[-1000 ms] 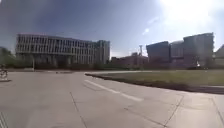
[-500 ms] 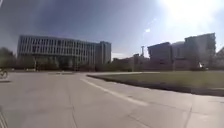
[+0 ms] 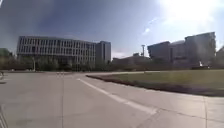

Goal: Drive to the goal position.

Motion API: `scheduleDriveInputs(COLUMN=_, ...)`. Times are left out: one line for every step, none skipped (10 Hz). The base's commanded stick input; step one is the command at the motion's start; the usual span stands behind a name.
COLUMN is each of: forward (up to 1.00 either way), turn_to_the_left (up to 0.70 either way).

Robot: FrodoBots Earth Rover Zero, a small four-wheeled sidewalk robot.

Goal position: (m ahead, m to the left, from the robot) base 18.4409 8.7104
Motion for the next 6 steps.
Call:
scheduleDriveInputs(forward=0.7, turn_to_the_left=0.35)
scheduleDriveInputs(forward=0.7, turn_to_the_left=0.0)
scheduleDriveInputs(forward=0.7, turn_to_the_left=0.0)
scheduleDriveInputs(forward=0.7, turn_to_the_left=0.0)
scheduleDriveInputs(forward=0.7, turn_to_the_left=0.0)
scheduleDriveInputs(forward=0.7, turn_to_the_left=0.0)
